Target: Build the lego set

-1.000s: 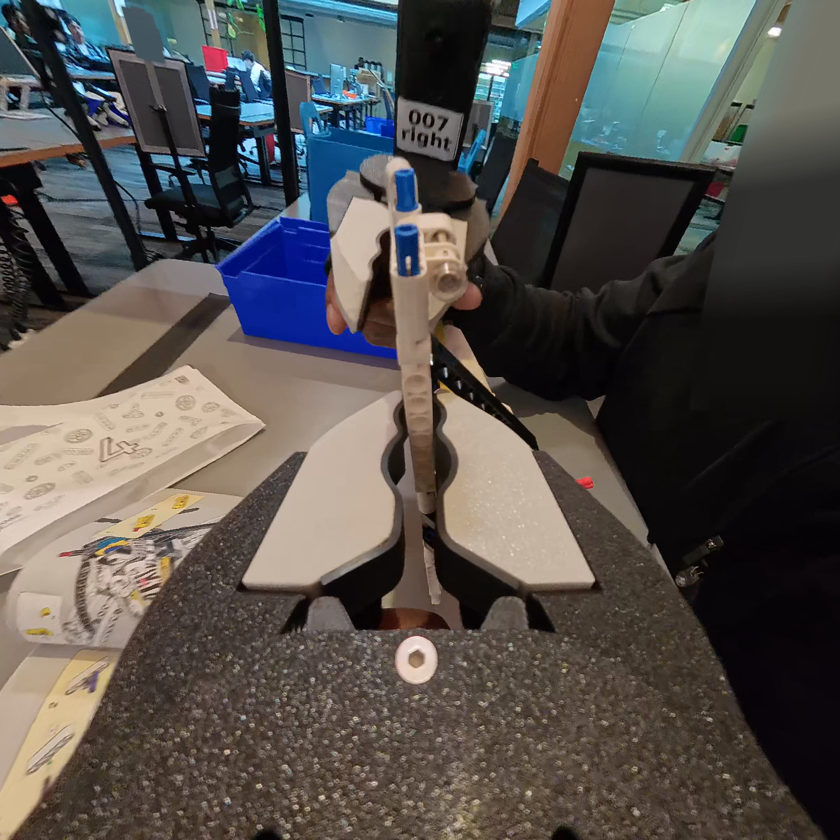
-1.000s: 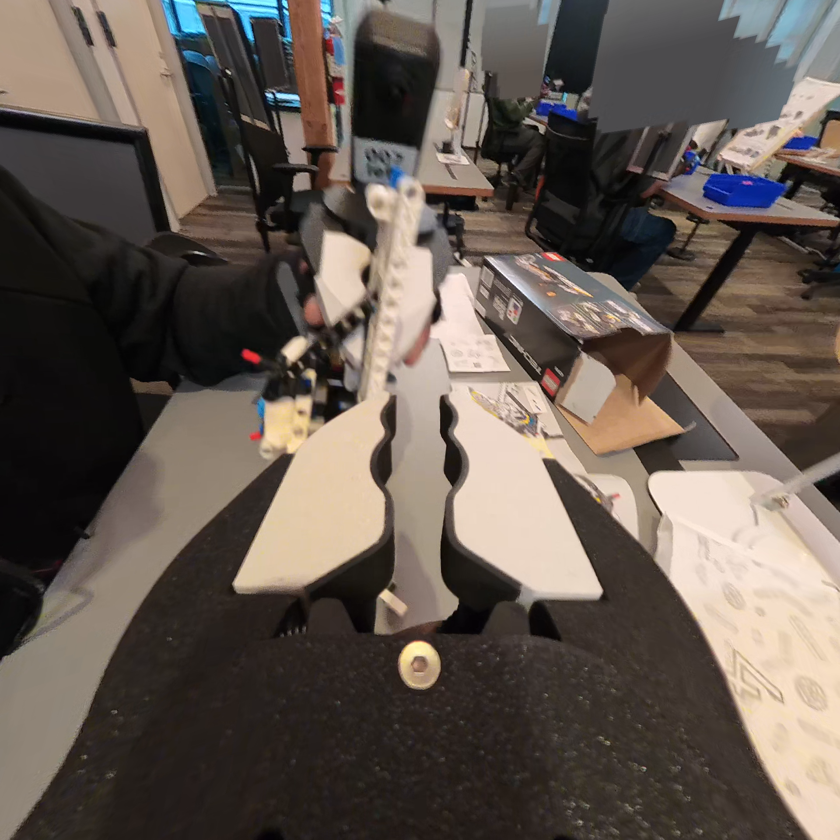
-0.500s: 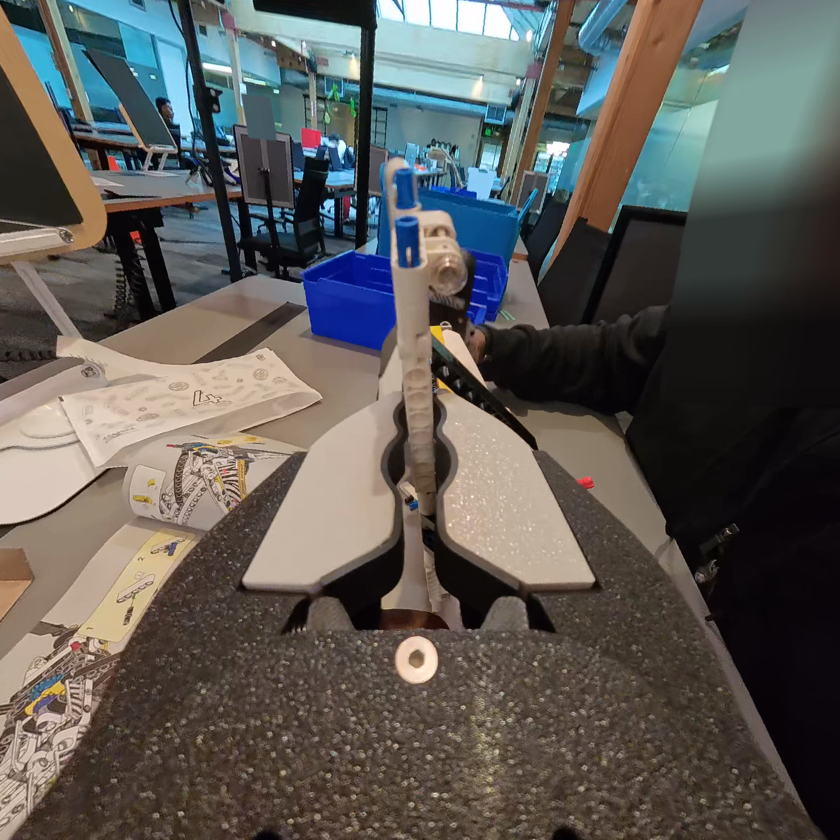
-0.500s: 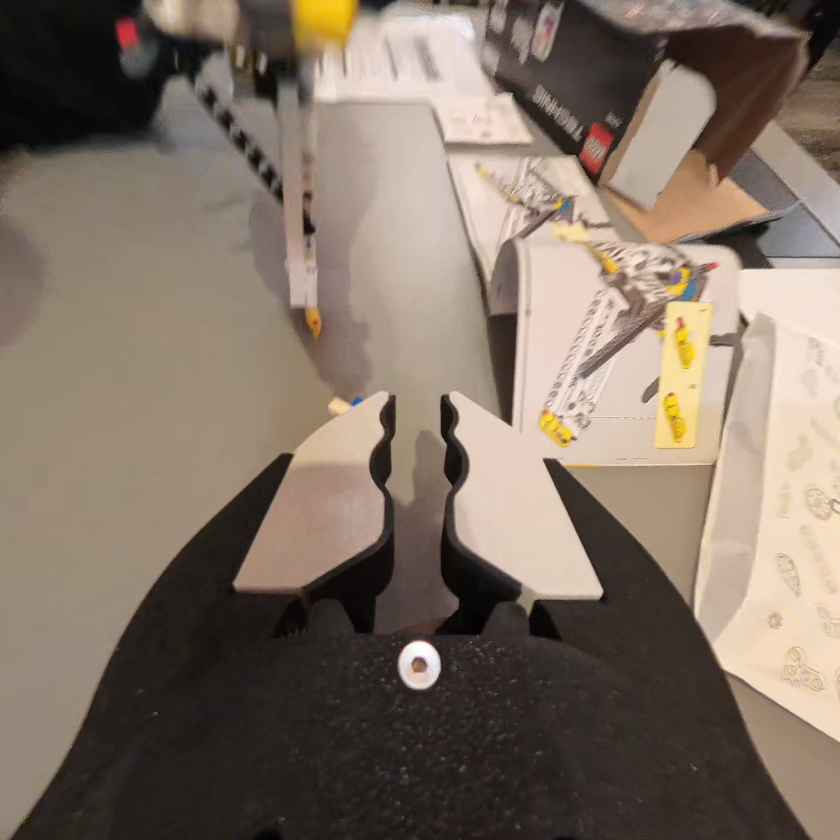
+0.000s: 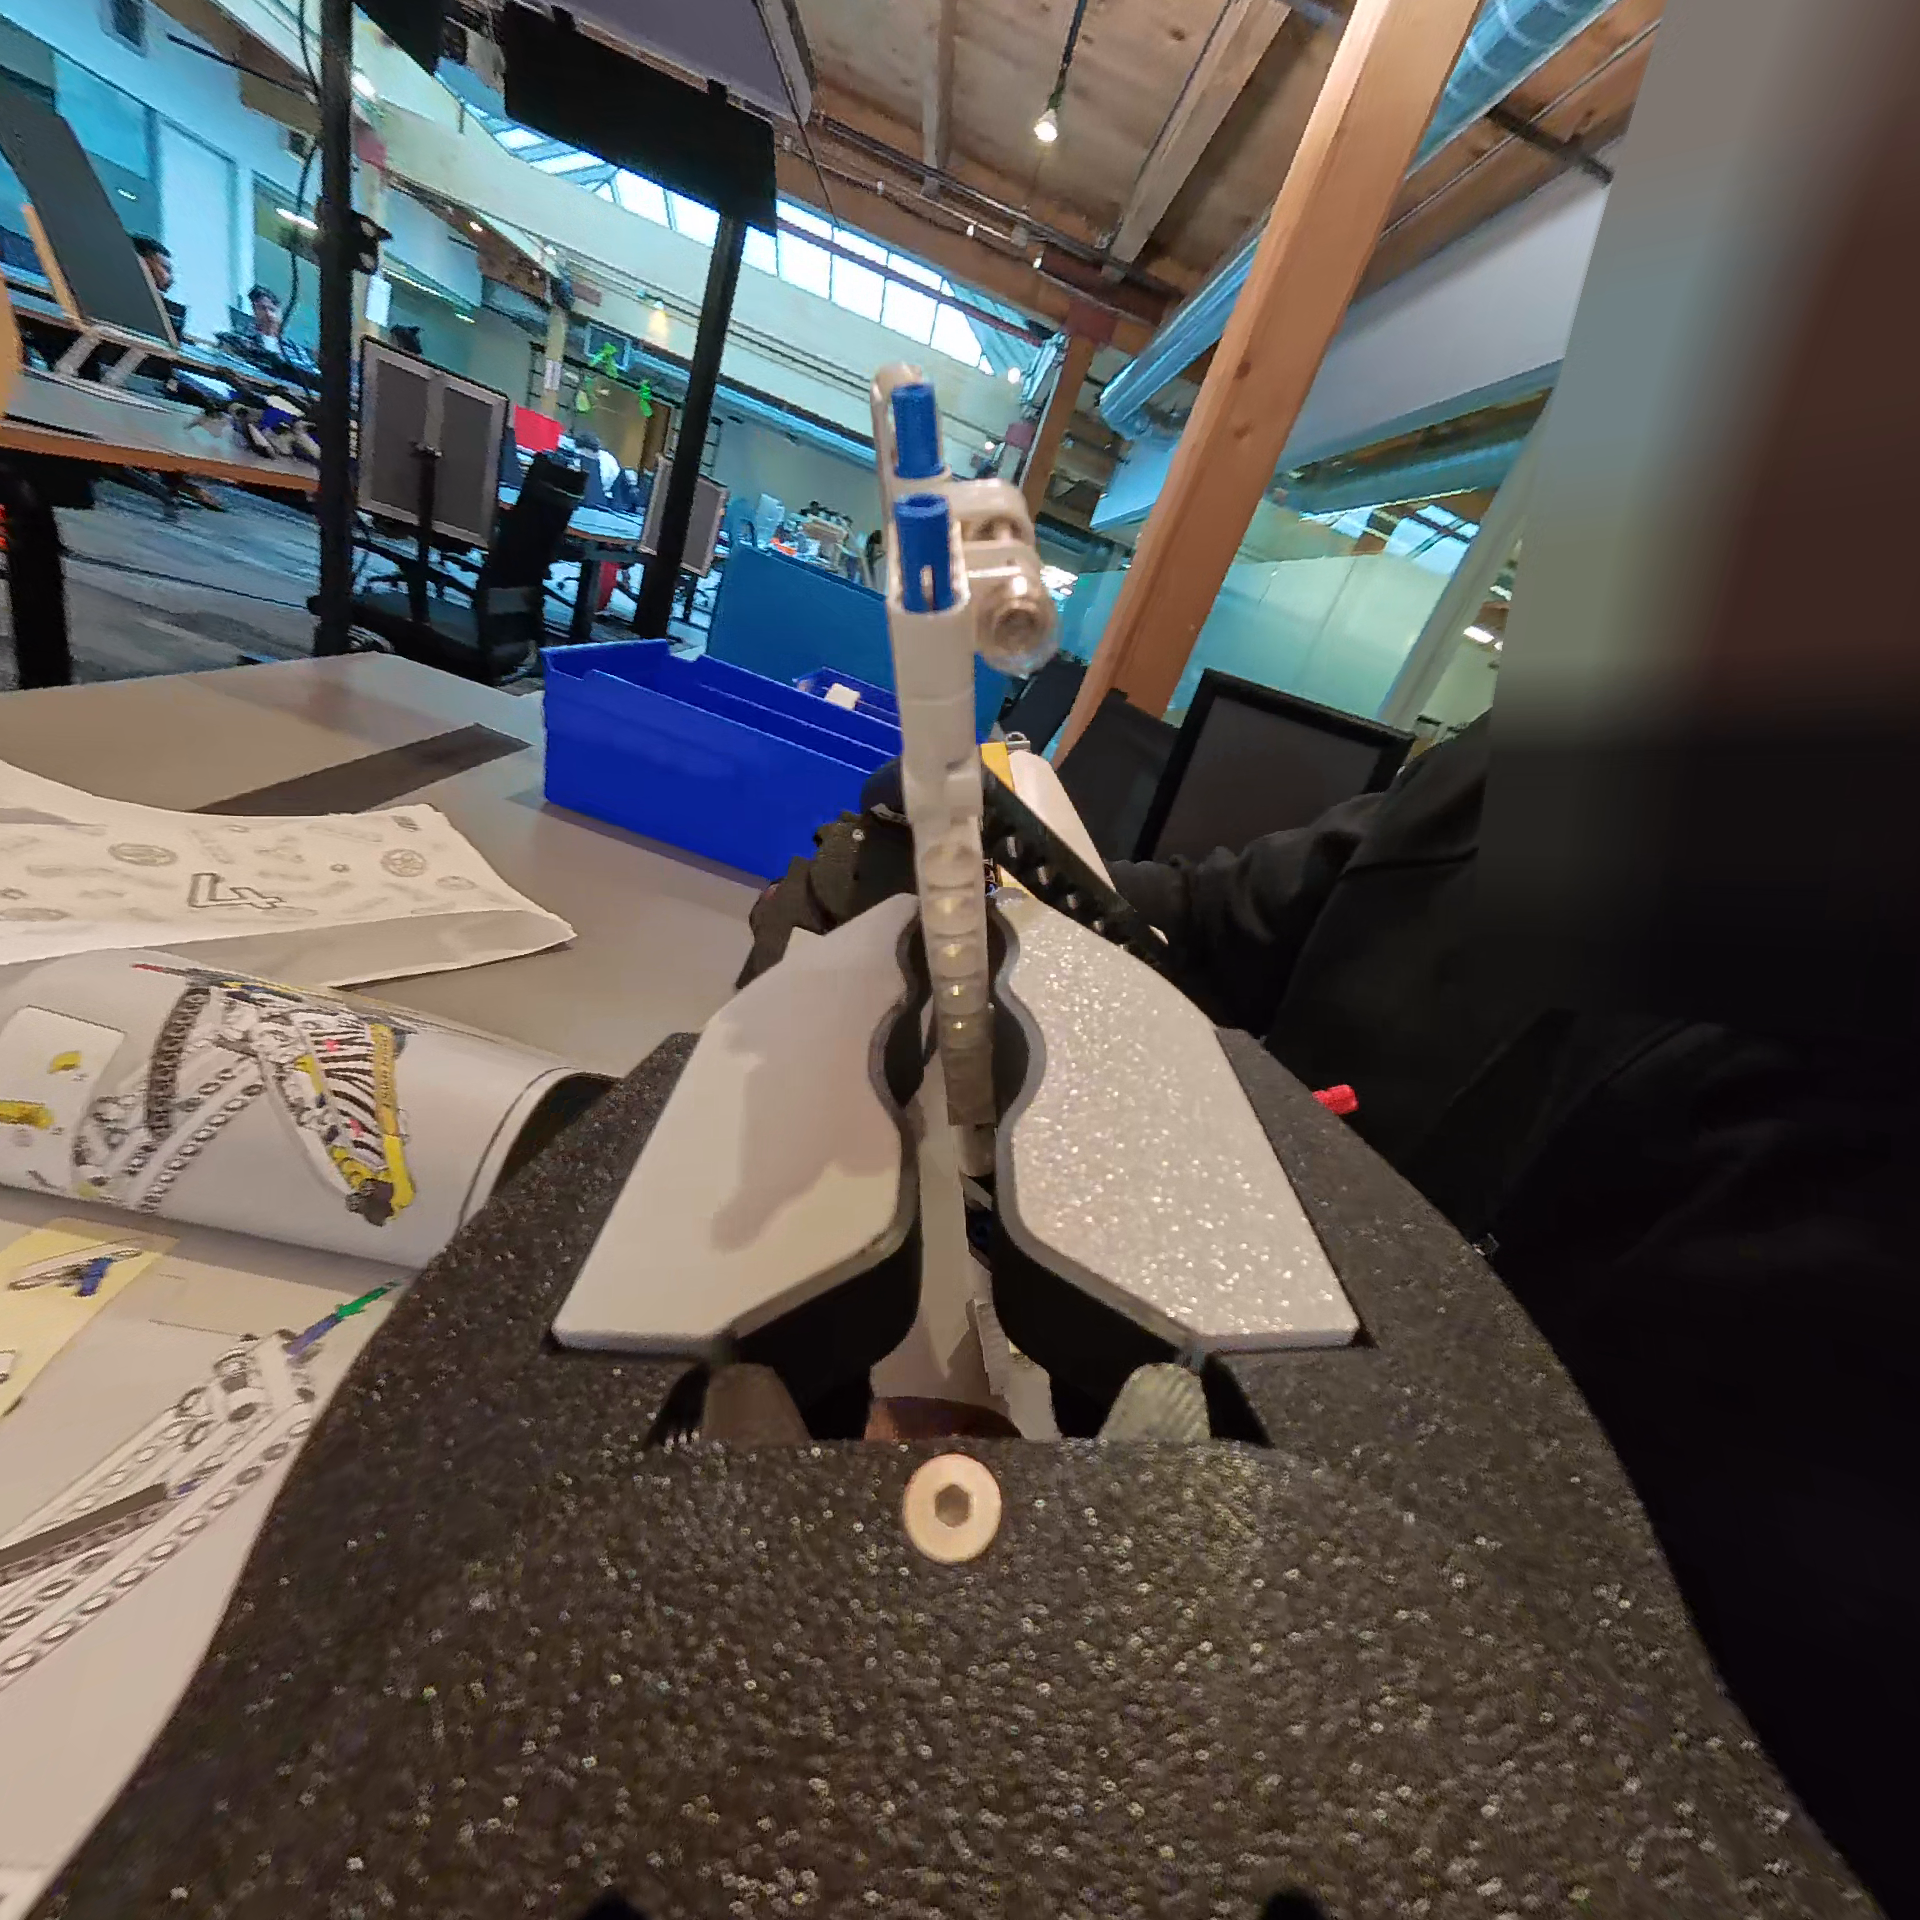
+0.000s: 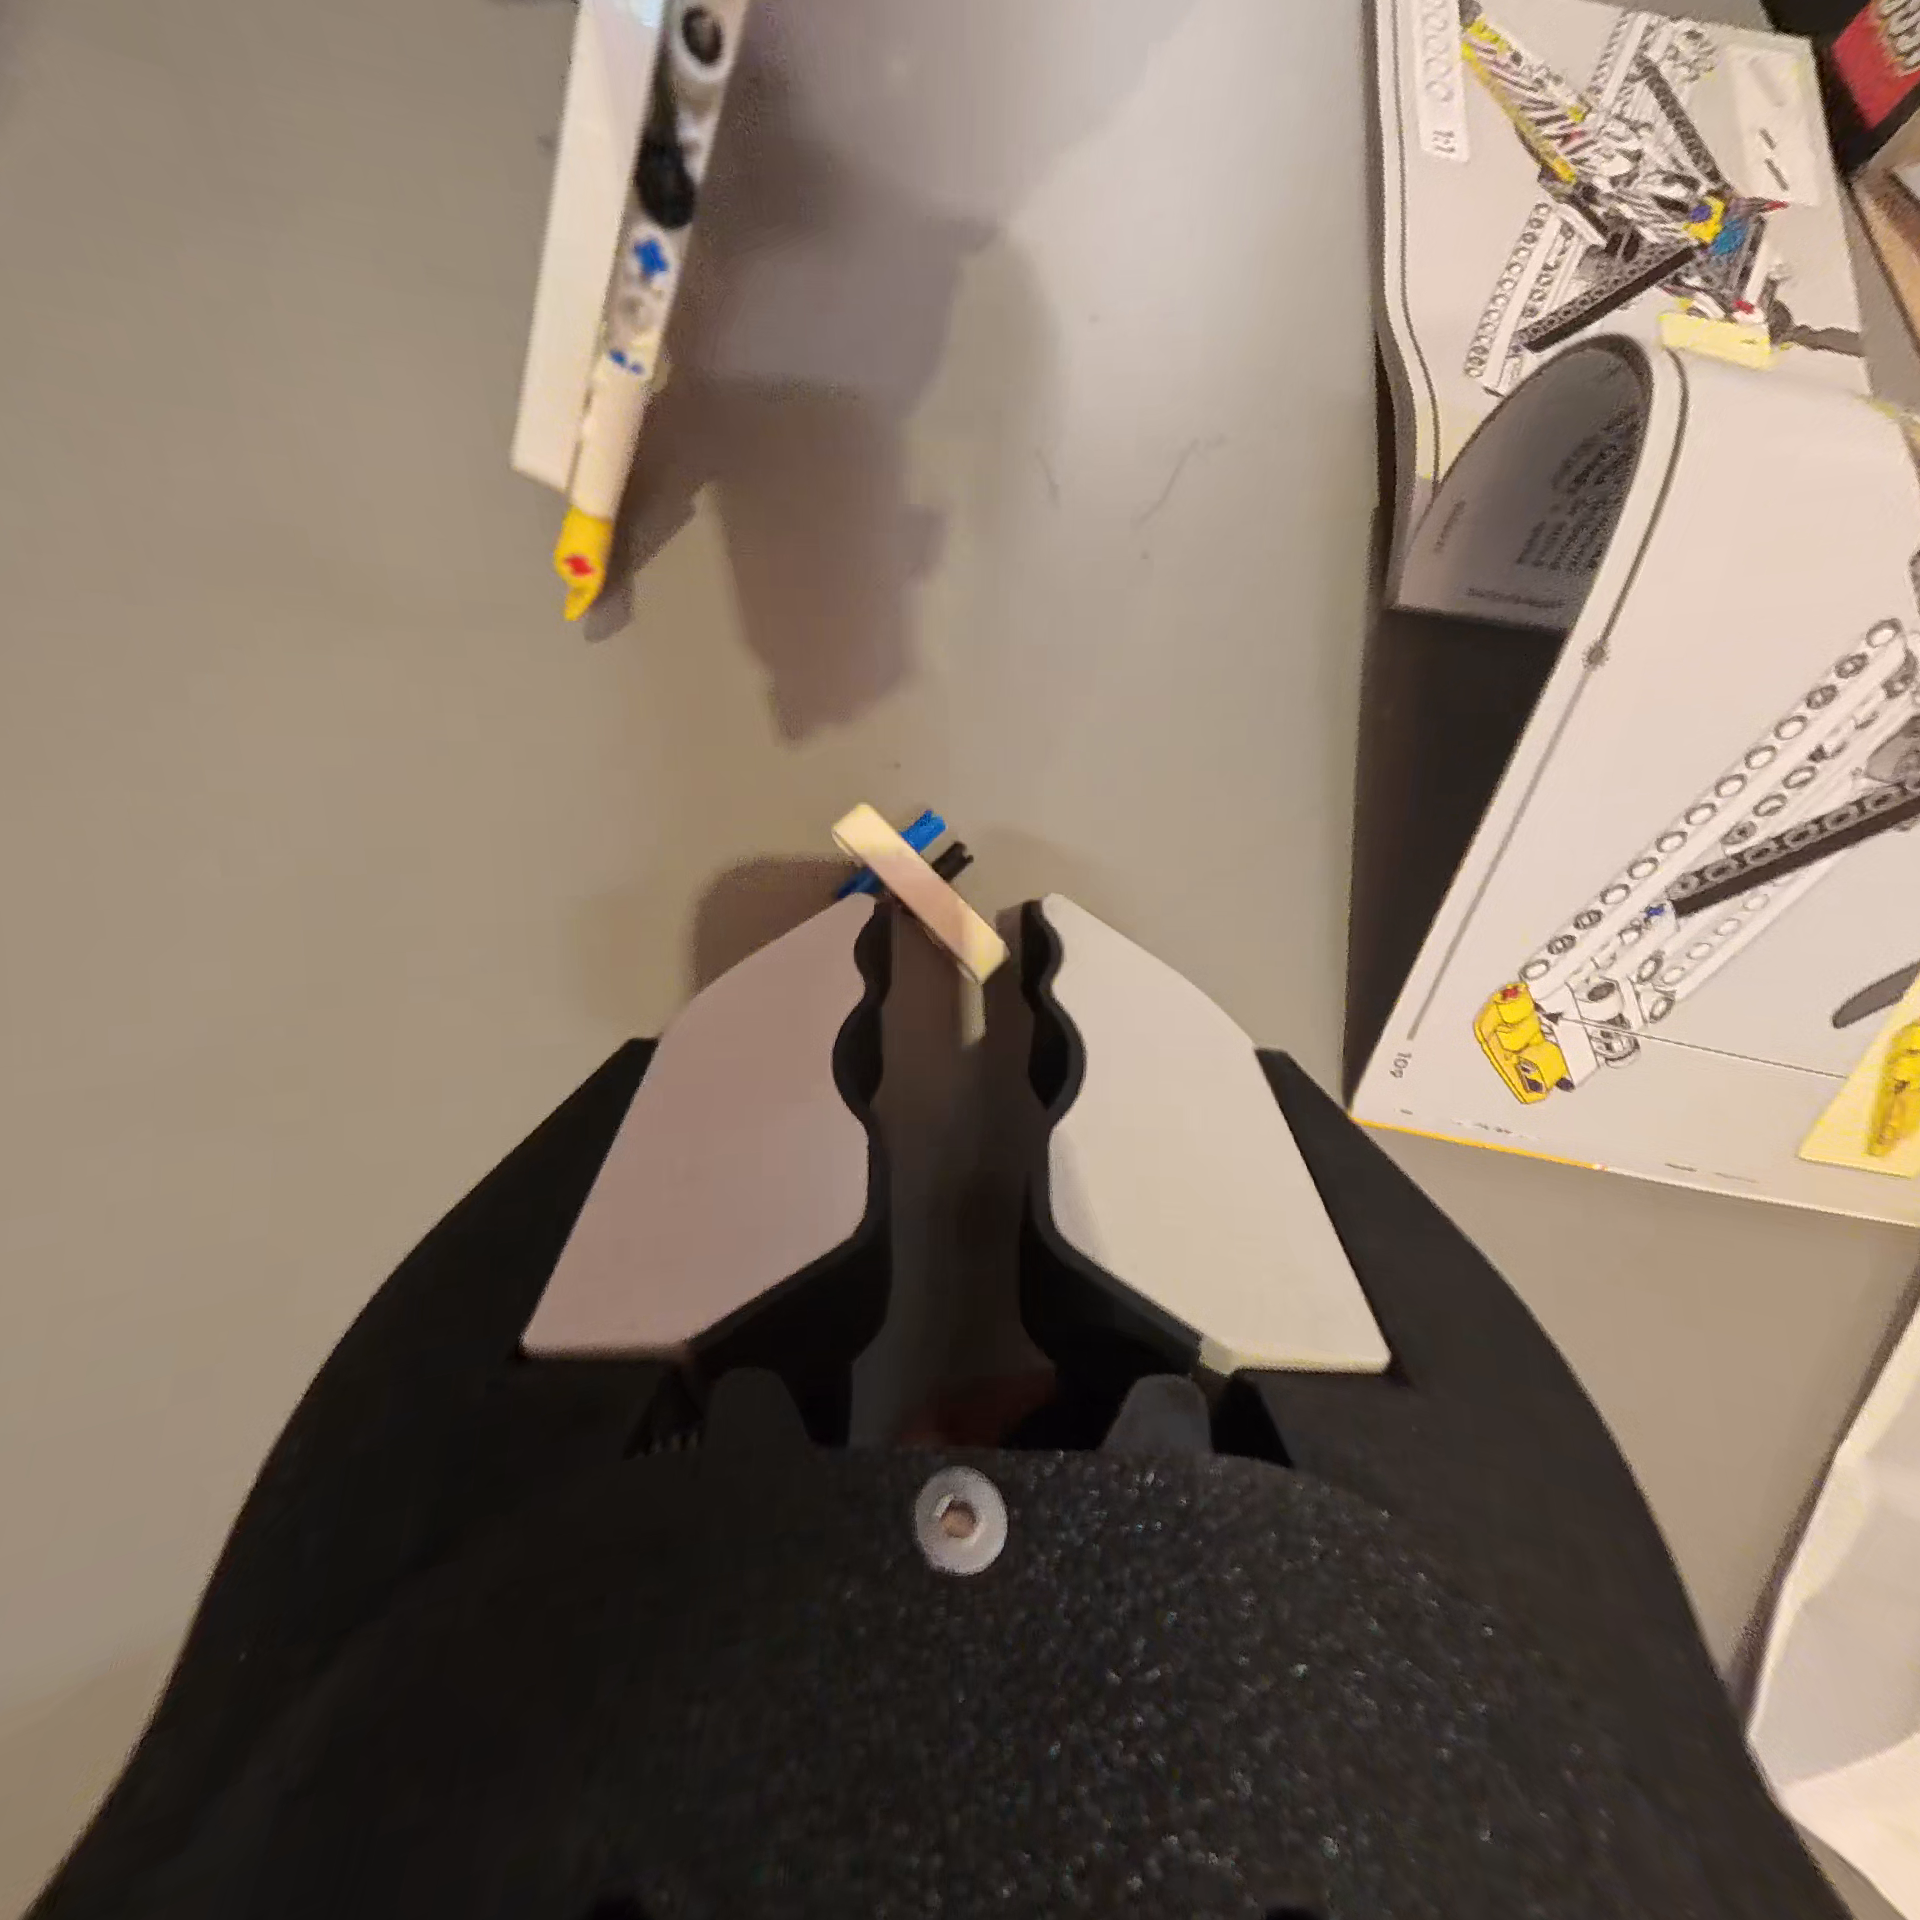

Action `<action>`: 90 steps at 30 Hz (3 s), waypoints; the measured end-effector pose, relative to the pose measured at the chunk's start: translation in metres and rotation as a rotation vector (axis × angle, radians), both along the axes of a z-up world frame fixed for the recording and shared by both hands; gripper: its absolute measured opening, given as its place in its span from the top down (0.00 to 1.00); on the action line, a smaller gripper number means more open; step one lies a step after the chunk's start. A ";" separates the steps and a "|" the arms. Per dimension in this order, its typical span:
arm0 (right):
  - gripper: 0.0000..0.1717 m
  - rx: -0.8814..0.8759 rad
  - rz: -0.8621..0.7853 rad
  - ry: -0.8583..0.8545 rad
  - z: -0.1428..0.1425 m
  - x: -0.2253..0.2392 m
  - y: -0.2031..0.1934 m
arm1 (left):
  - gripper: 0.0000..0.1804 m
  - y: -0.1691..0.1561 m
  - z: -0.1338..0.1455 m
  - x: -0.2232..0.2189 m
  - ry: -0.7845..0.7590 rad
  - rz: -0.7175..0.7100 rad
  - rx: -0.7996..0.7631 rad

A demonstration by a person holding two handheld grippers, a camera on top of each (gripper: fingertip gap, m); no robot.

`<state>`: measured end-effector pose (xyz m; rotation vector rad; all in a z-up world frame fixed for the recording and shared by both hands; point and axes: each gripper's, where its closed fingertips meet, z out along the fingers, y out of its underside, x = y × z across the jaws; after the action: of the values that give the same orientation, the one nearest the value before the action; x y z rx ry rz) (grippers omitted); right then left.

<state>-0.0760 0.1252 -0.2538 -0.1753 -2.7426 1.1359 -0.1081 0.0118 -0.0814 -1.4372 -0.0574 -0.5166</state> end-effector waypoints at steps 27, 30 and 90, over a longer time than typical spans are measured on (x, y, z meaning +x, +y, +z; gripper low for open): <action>0.96 -0.159 -0.269 0.322 0.033 -0.032 0.016 | 0.95 0.057 -0.048 0.045 -0.290 -0.168 -0.026; 0.96 -0.160 -0.283 0.356 0.035 -0.035 0.018 | 0.95 0.062 -0.054 0.054 -0.294 -0.192 -0.049; 0.96 -0.303 -0.150 0.401 0.105 -0.022 -0.014 | 0.92 0.098 -0.108 0.110 -0.296 -0.179 -0.443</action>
<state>-0.0977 0.1109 -0.1490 -0.1665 -2.1677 1.3680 0.0023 0.1098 -0.1897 -1.7952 -0.2965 -0.9039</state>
